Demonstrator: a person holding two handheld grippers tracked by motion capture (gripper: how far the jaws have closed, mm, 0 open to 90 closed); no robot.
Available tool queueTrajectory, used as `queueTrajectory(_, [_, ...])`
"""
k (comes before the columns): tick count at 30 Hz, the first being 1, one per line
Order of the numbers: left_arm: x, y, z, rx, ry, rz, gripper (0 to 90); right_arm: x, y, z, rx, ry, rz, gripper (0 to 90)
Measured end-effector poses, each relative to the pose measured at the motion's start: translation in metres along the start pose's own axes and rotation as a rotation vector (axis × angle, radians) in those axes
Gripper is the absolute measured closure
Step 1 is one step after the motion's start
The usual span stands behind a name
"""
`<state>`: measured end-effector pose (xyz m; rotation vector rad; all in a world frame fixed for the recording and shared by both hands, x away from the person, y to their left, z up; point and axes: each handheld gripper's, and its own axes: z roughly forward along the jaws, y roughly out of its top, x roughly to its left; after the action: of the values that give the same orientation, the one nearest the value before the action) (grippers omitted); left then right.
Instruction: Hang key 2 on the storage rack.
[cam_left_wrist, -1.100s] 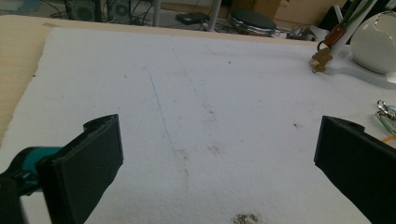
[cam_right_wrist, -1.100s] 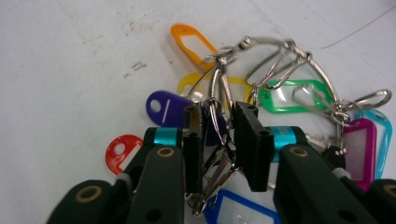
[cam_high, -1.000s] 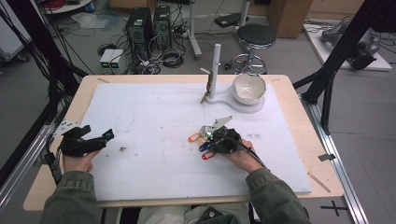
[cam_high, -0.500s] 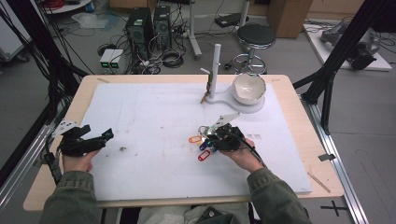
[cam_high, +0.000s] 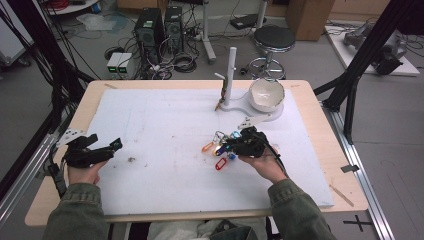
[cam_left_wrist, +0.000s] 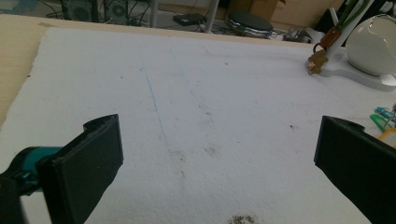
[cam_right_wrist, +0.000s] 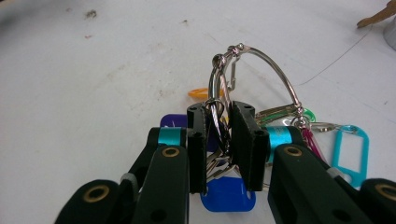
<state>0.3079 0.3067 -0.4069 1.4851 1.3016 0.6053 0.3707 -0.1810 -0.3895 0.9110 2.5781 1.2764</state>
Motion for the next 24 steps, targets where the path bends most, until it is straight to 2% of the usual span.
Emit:
queueTrajectory(8, [0.001, 0.000, 0.001, -0.007, -0.004, -0.005, 1.7, -0.012, 0.004, -0.011, -0.049, 0.048, 0.086, 76.4])
queueTrajectory(15, [0.002, 0.000, 0.001, -0.008, -0.004, -0.008, 1.6, -0.016, 0.015, -0.018, -0.064, 0.079, 0.110, 76.4])
queueTrajectory(24, [0.002, 0.000, 0.000, -0.006, -0.009, -0.005, 1.7, -0.021, 0.030, -0.030, -0.089, 0.091, 0.115, 76.3])
